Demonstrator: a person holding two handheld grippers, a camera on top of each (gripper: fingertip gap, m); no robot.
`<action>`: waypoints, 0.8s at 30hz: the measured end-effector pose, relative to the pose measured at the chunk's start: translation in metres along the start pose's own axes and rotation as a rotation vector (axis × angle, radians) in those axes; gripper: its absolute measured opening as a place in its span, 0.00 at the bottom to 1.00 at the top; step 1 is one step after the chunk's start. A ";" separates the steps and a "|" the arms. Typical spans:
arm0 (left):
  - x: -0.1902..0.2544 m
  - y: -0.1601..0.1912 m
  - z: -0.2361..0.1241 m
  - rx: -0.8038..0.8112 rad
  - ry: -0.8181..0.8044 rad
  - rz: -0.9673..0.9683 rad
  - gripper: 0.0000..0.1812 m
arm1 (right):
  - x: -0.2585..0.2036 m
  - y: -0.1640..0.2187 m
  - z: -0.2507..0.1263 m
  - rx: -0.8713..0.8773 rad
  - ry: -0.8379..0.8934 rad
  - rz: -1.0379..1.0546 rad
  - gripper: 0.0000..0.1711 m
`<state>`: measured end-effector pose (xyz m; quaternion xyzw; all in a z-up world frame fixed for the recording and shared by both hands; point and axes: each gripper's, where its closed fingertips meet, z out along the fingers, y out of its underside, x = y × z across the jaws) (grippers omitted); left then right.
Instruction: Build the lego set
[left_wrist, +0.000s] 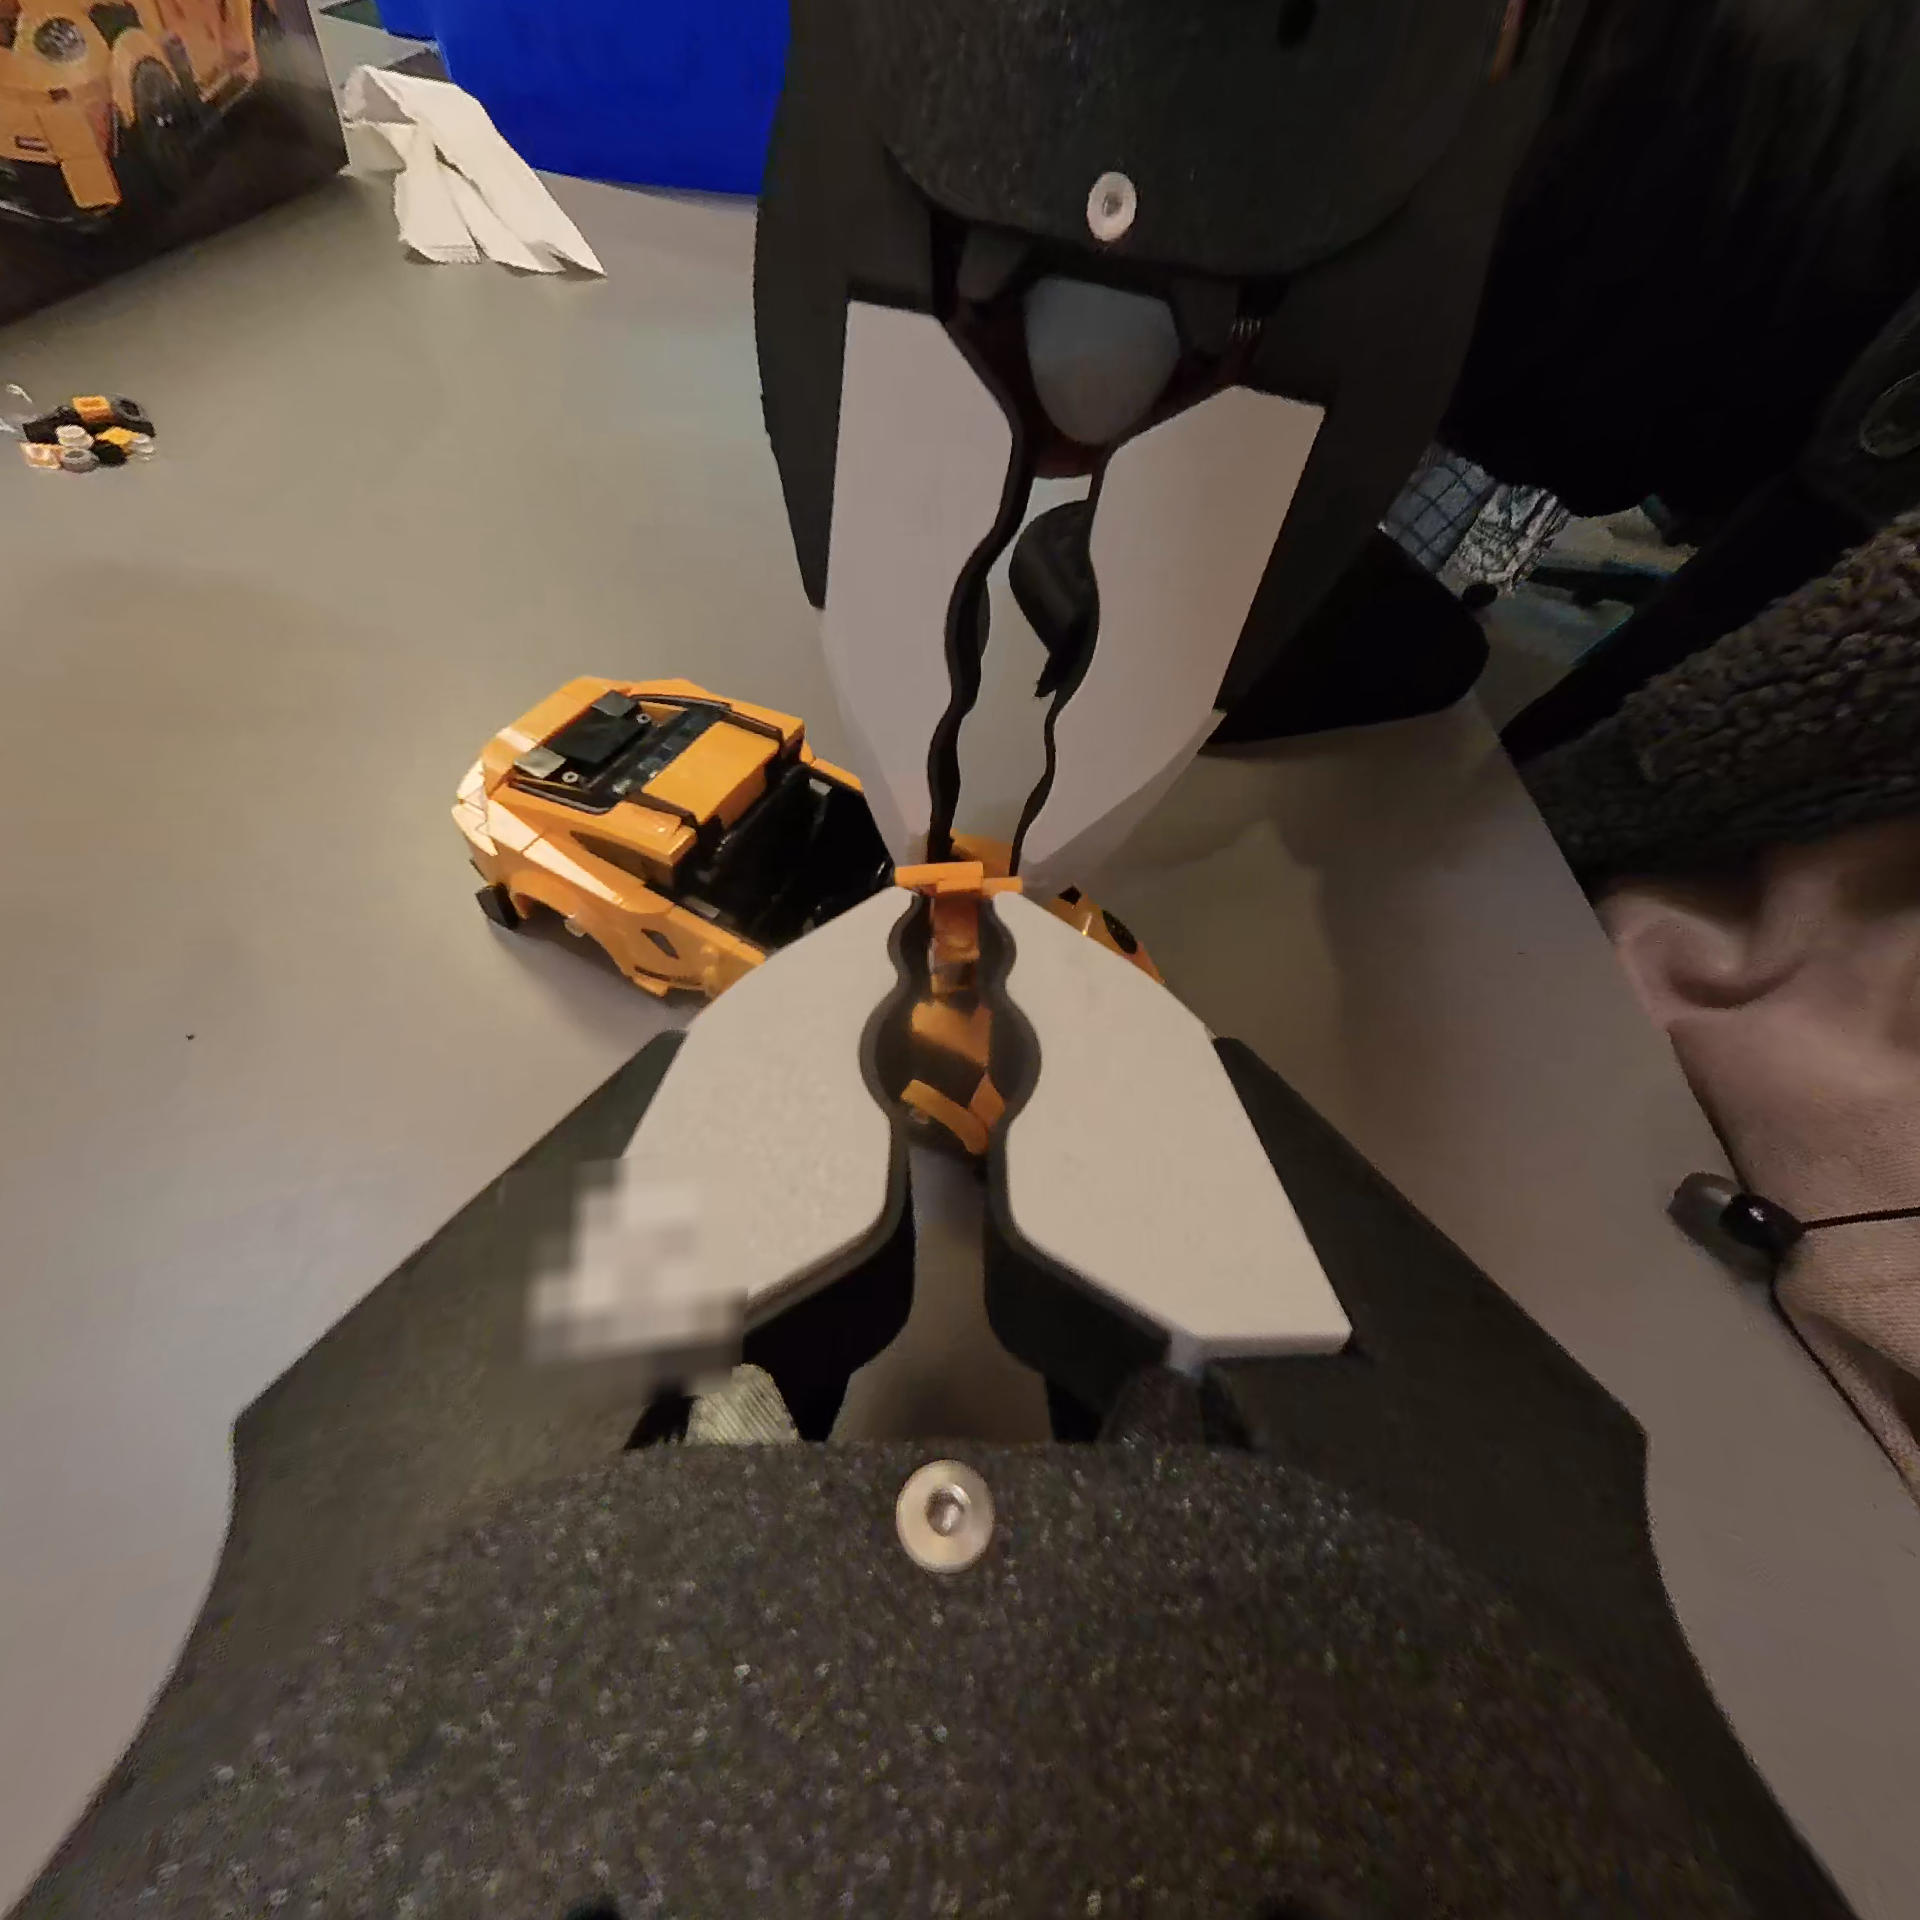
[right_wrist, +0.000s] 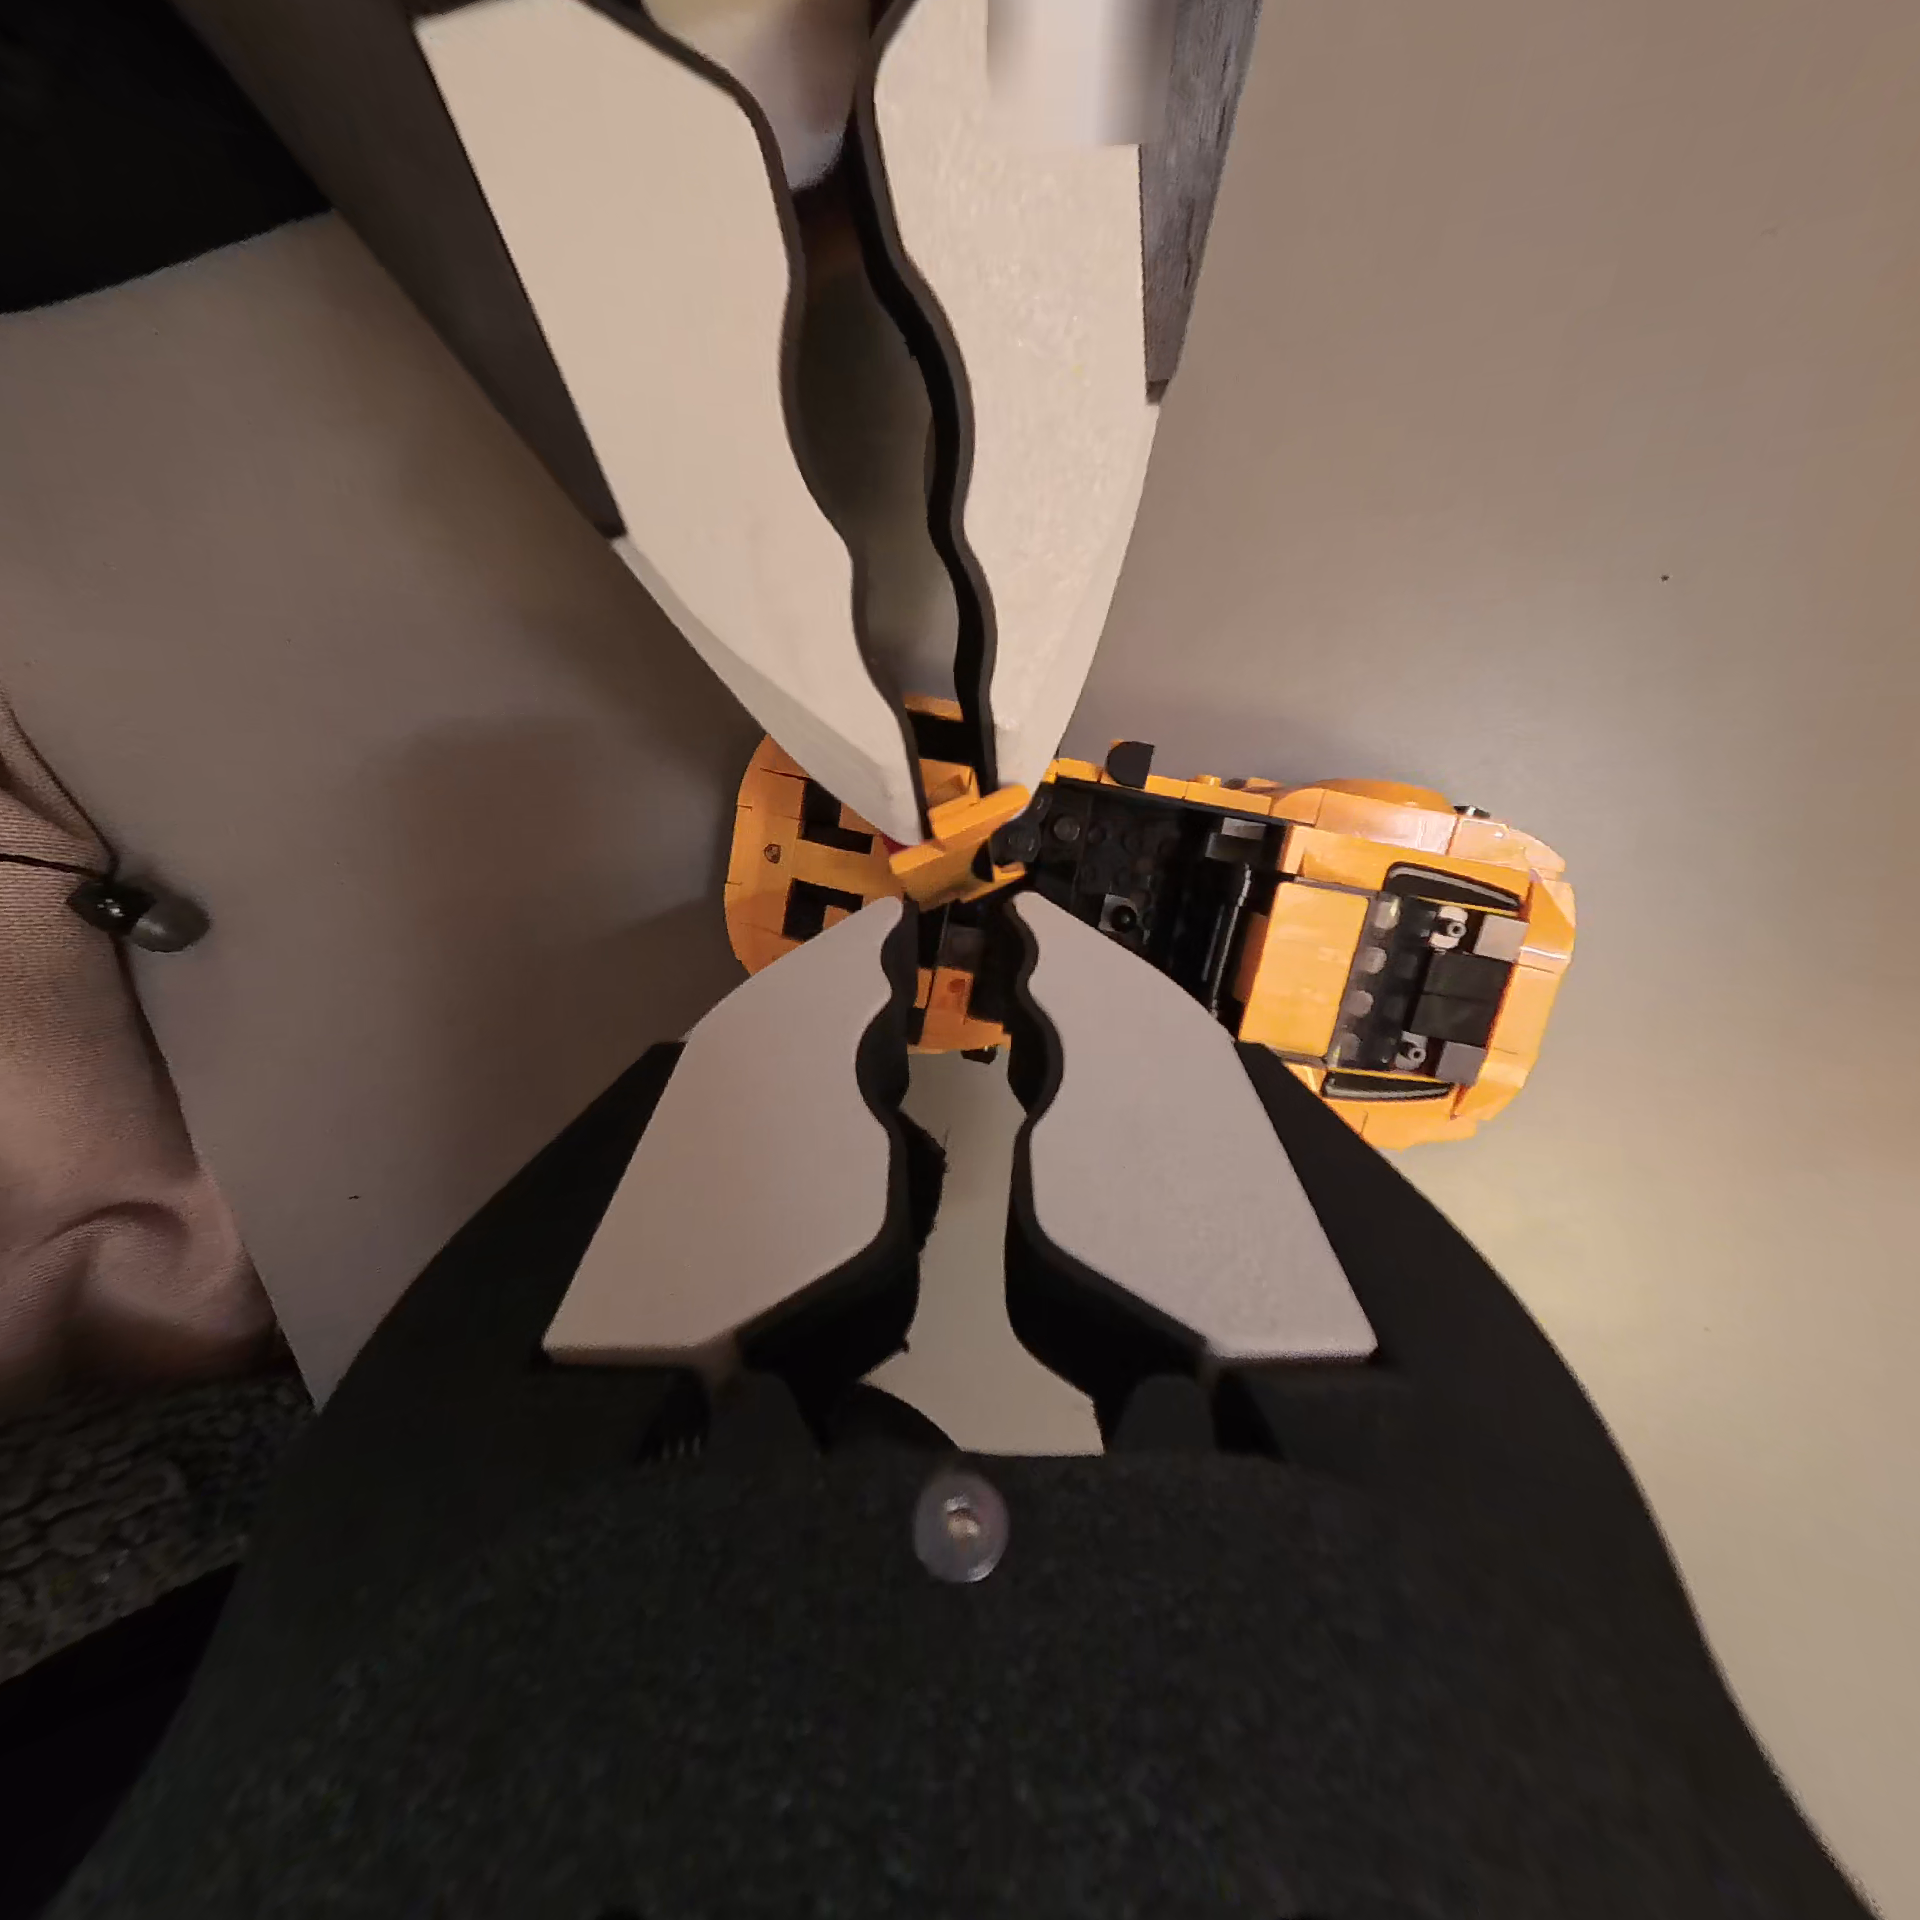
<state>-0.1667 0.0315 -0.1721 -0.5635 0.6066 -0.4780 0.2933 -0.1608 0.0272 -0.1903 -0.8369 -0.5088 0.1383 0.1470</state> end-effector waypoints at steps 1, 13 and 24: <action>0.000 -0.002 -0.001 0.013 0.001 -0.007 0.05 | 0.000 0.001 0.001 -0.010 0.000 0.001 0.08; -0.002 0.002 -0.003 -0.002 -0.015 -0.001 0.07 | 0.001 0.000 0.007 0.009 -0.011 0.001 0.08; -0.006 0.000 -0.012 0.029 -0.034 -0.014 0.07 | 0.003 -0.017 -0.027 0.473 -0.011 0.014 0.22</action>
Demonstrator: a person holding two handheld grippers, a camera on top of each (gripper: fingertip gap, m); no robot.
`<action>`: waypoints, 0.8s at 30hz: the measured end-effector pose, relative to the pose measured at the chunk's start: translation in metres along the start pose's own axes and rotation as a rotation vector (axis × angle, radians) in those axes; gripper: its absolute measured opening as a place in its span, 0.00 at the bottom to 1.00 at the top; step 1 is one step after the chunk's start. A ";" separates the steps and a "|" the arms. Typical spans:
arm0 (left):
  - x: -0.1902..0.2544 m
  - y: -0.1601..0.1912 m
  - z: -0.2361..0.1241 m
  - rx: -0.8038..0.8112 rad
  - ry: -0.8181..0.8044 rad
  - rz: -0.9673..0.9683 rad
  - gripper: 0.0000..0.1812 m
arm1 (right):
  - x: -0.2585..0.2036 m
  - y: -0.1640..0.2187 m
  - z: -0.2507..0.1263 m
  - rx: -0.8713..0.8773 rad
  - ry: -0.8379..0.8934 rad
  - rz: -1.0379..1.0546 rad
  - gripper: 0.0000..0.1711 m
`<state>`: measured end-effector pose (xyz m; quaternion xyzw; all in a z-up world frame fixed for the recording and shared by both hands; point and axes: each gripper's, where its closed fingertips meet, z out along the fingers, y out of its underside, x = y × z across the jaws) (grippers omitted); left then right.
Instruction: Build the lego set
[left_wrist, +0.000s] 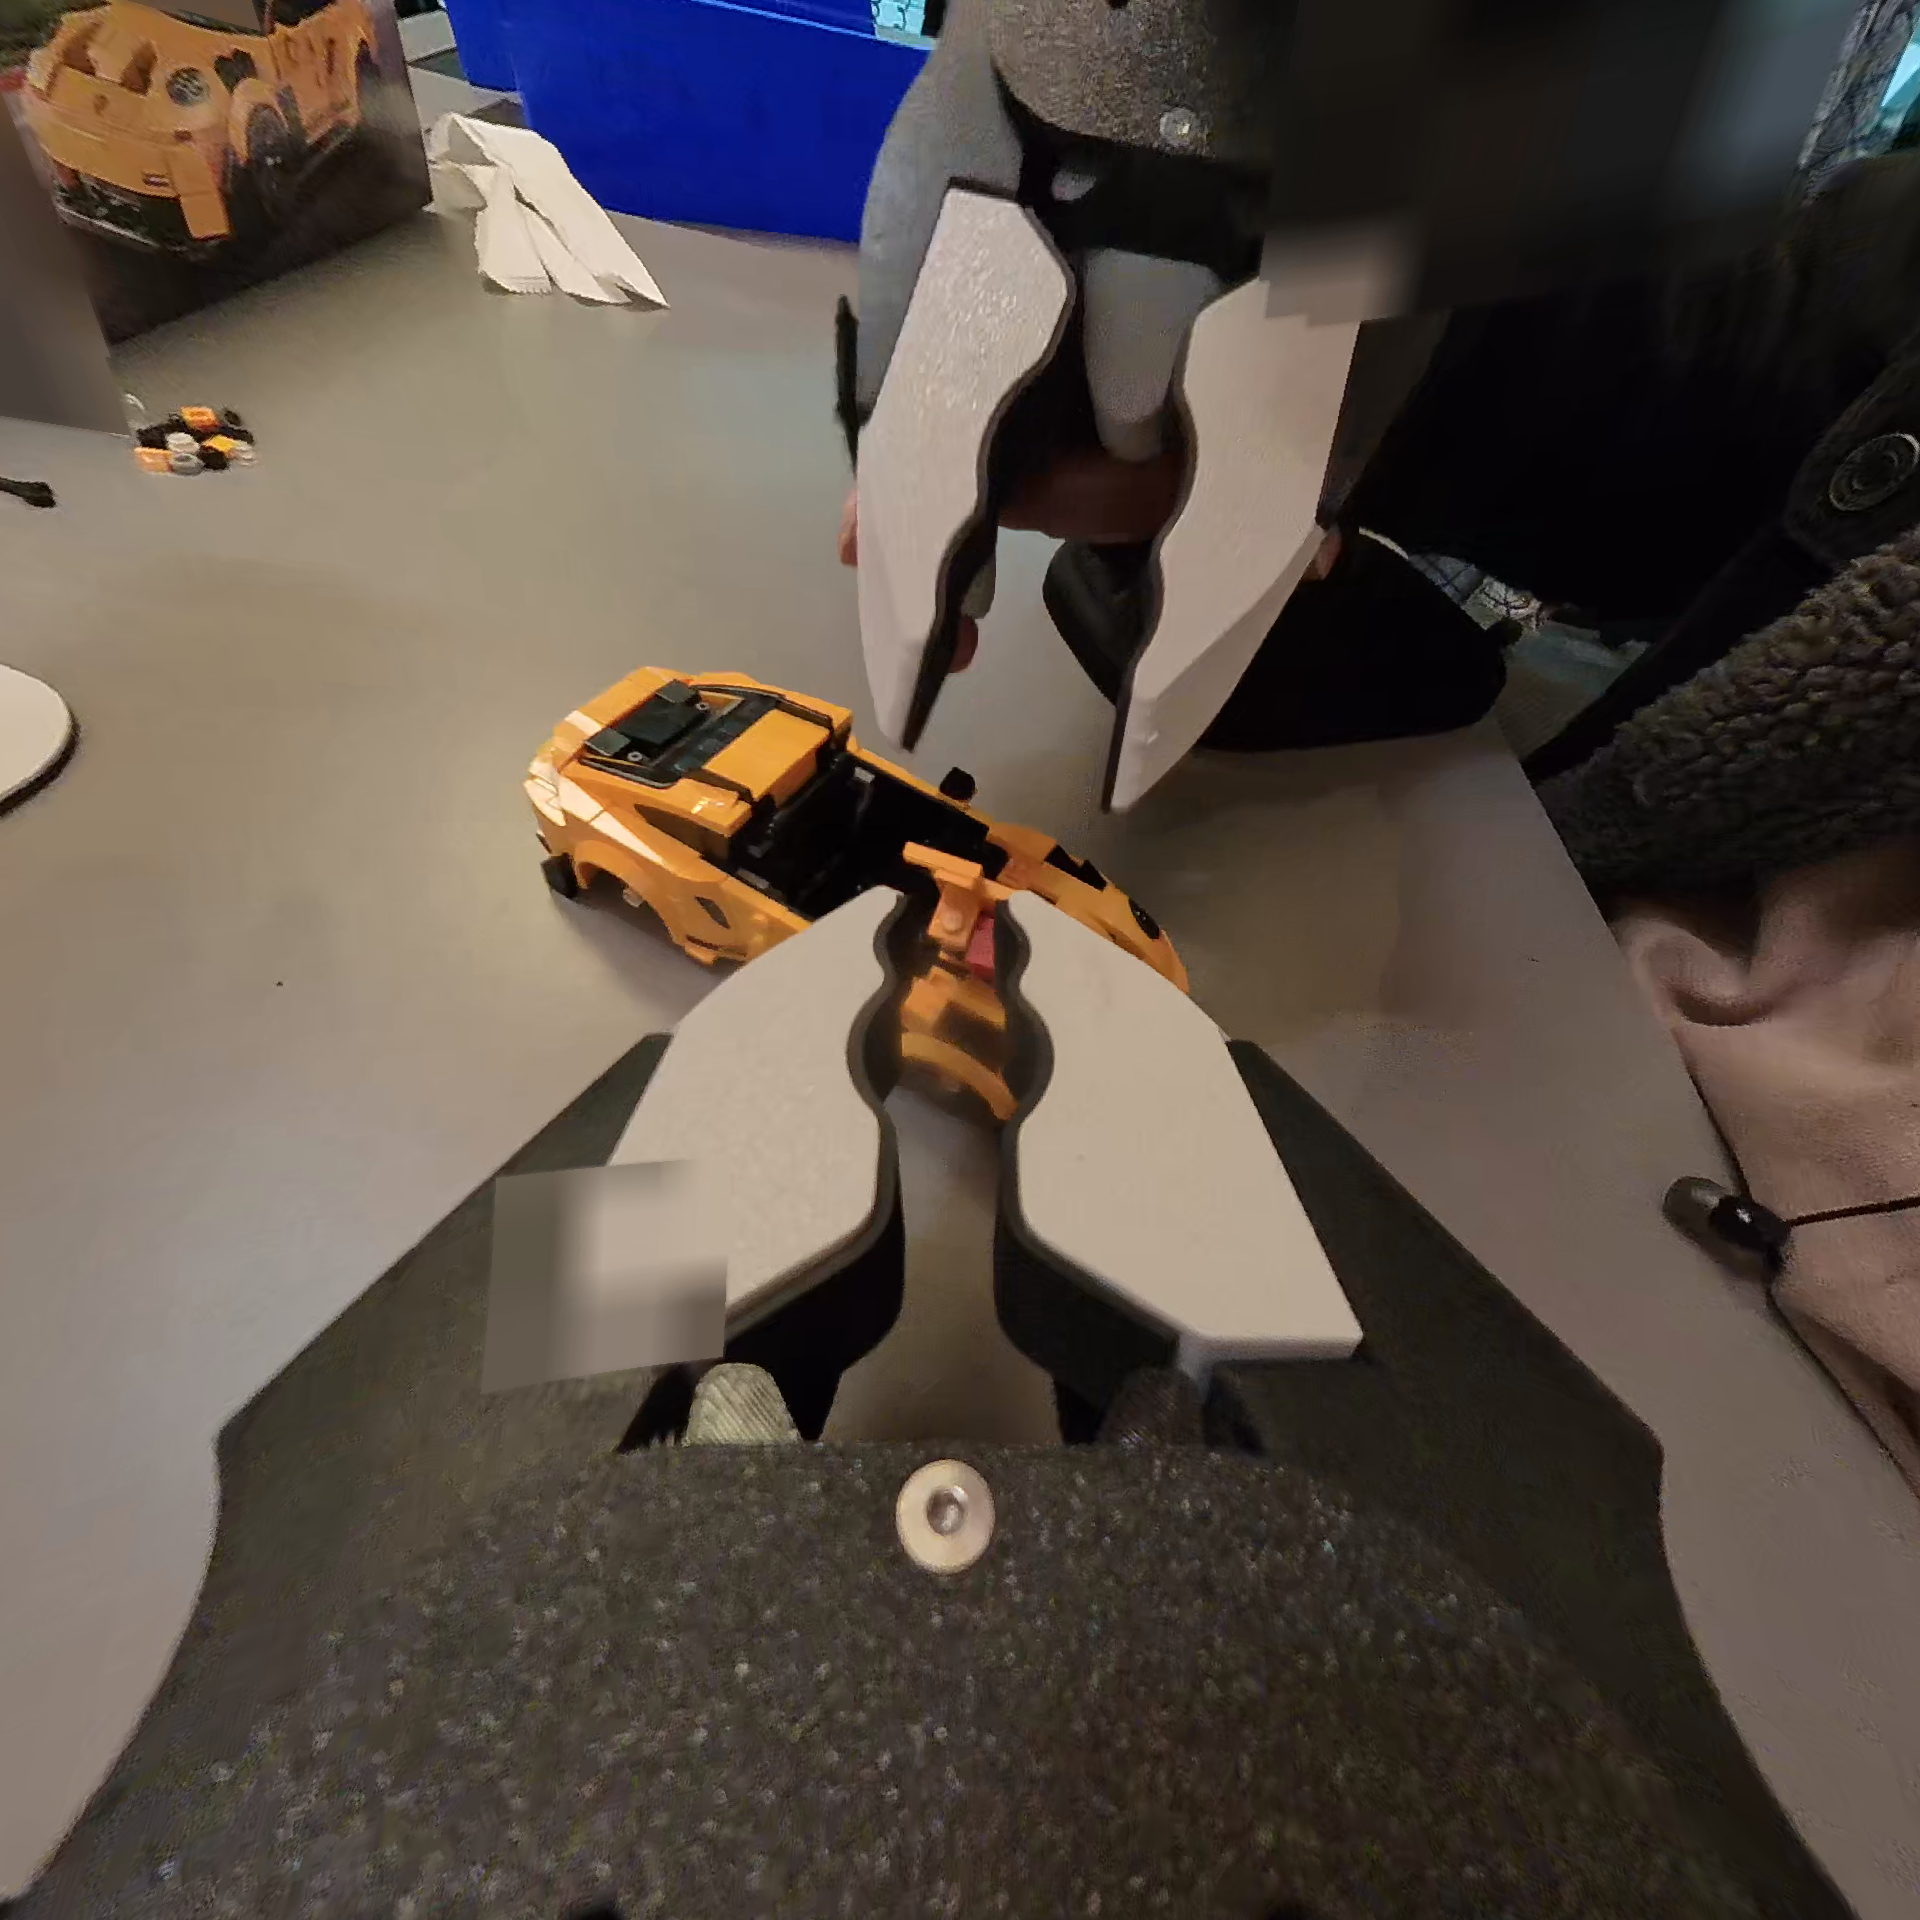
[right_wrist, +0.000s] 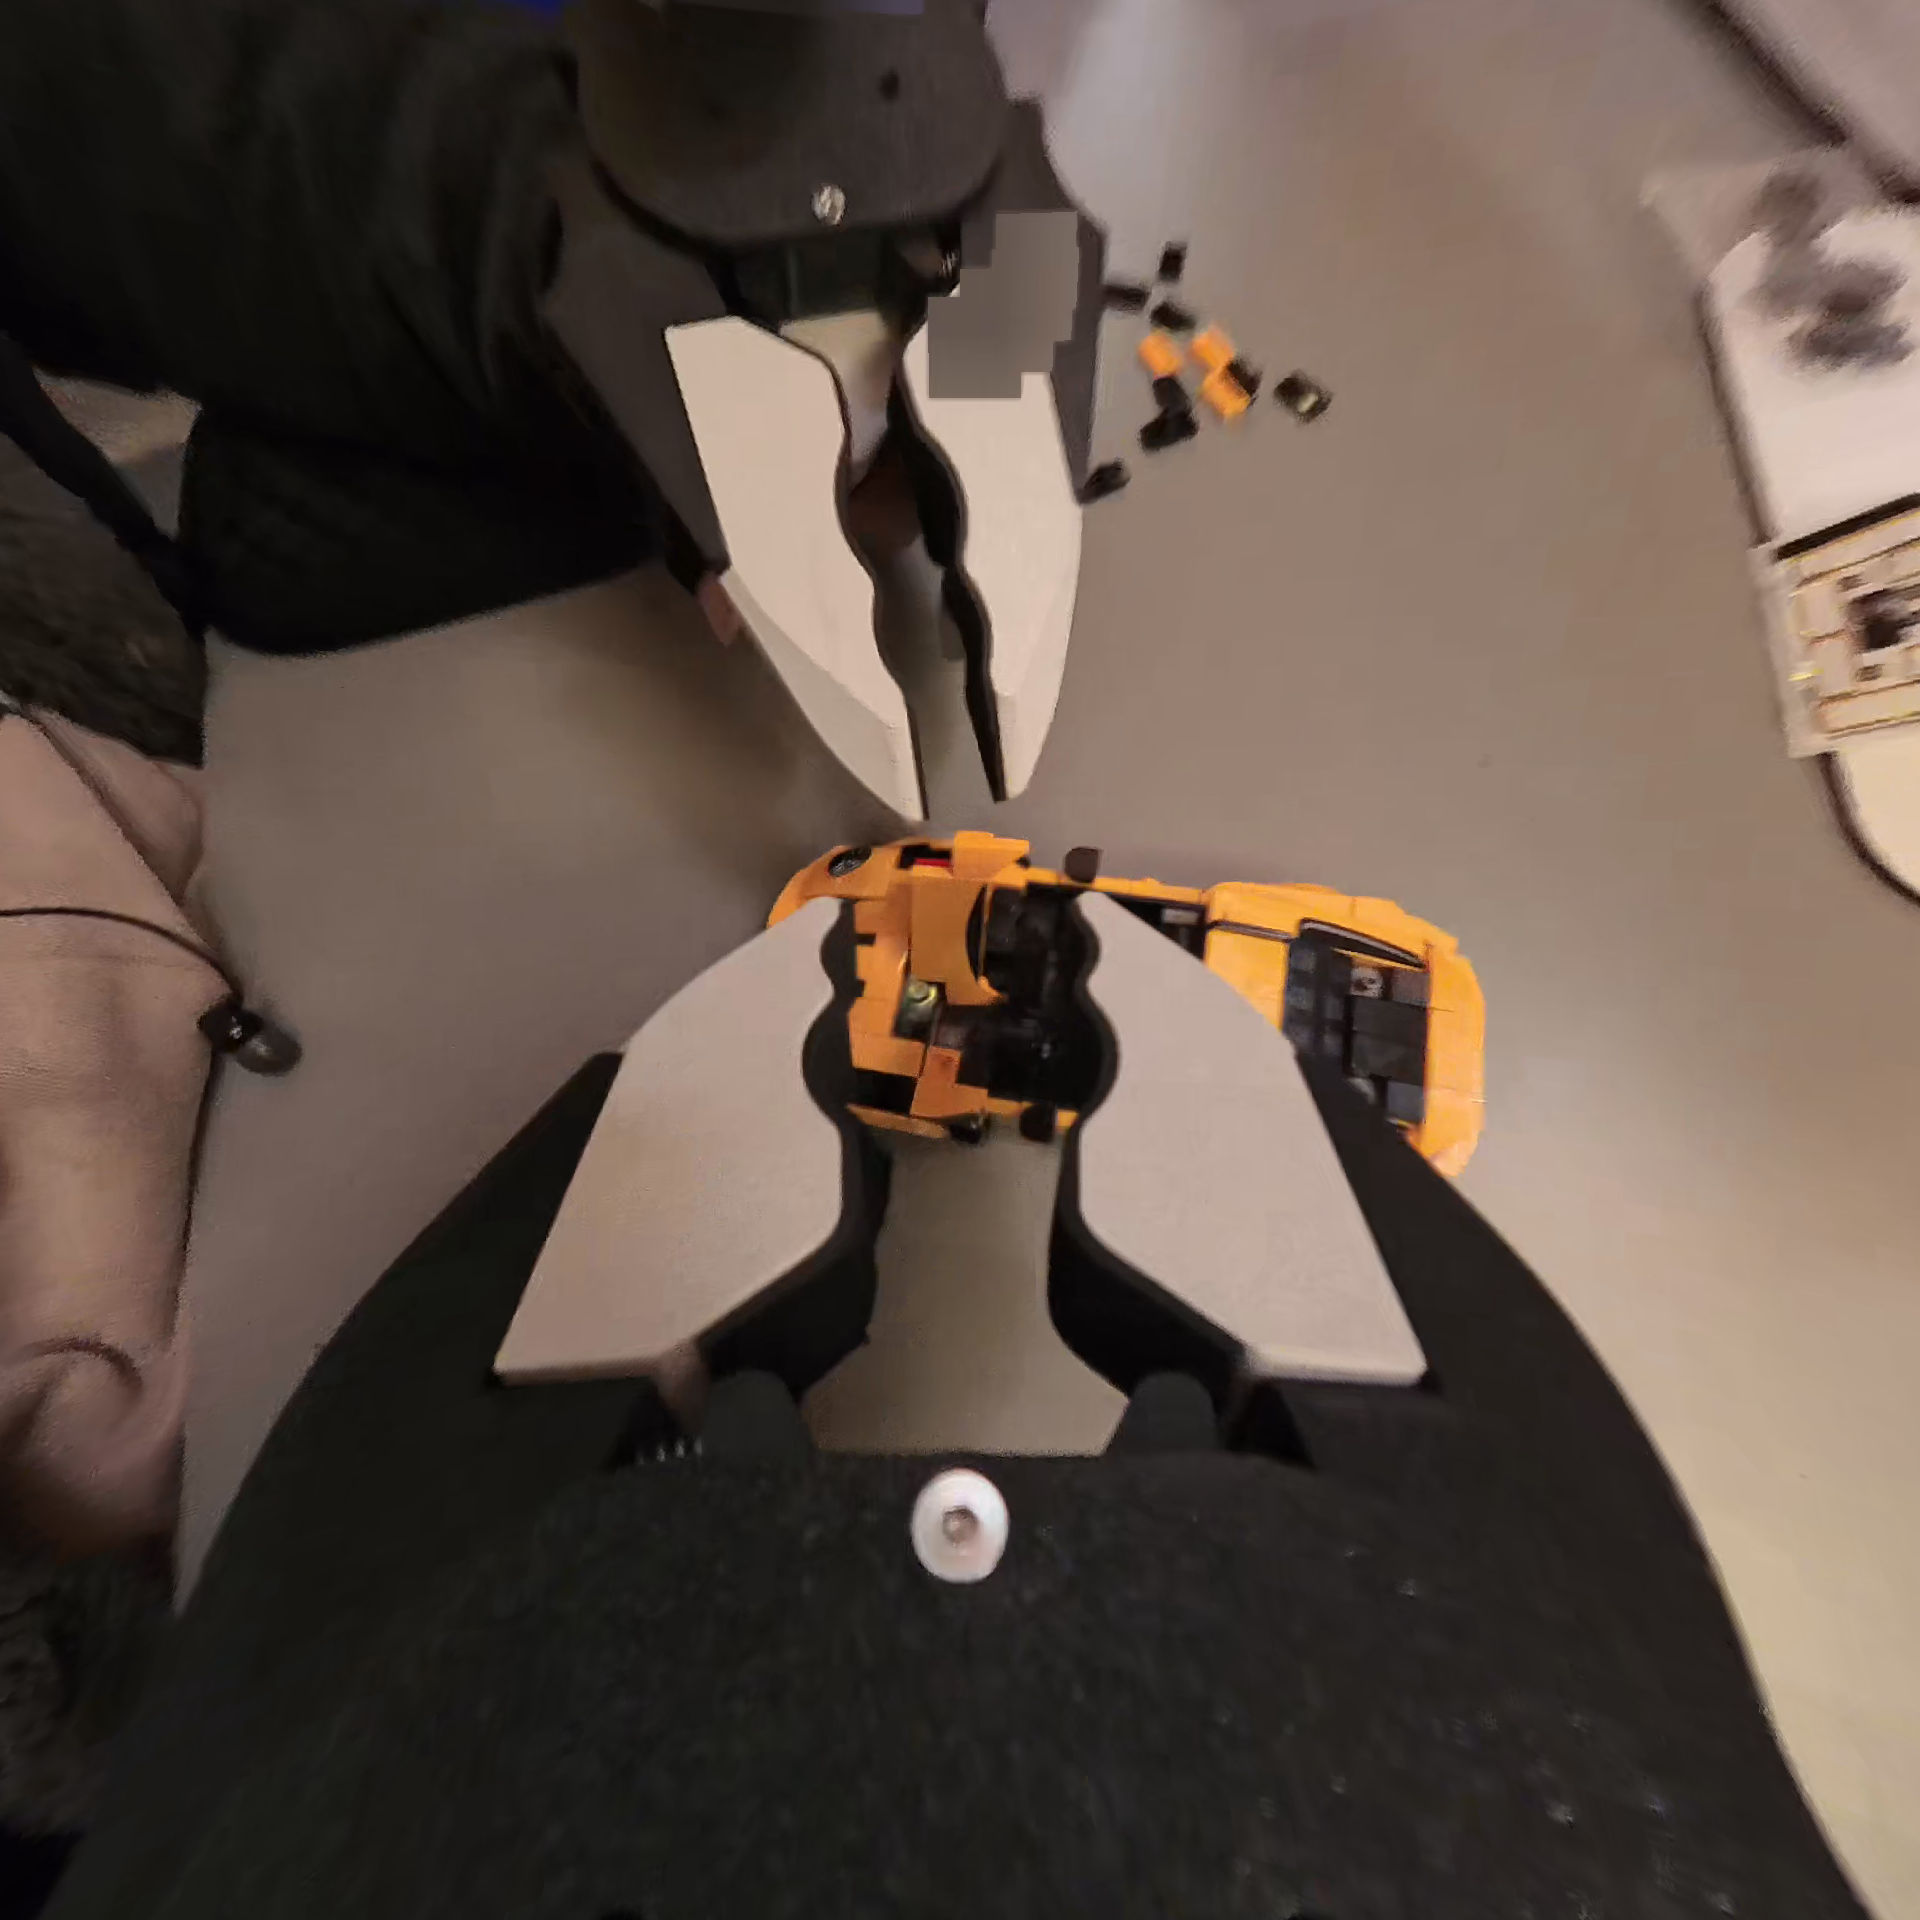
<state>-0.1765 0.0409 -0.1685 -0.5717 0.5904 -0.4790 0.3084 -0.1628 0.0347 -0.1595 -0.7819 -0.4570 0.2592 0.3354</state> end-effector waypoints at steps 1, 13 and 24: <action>-0.001 -0.001 -0.001 0.008 -0.005 -0.003 0.07 | 0.003 -0.001 -0.004 0.043 0.028 -0.004 0.24; -0.008 0.001 -0.004 0.020 -0.029 -0.032 0.08 | 0.005 0.023 -0.008 0.080 0.024 0.049 0.18; 0.001 -0.003 0.007 0.005 0.007 0.004 0.17 | -0.002 0.023 0.027 -0.121 -0.023 -0.066 0.18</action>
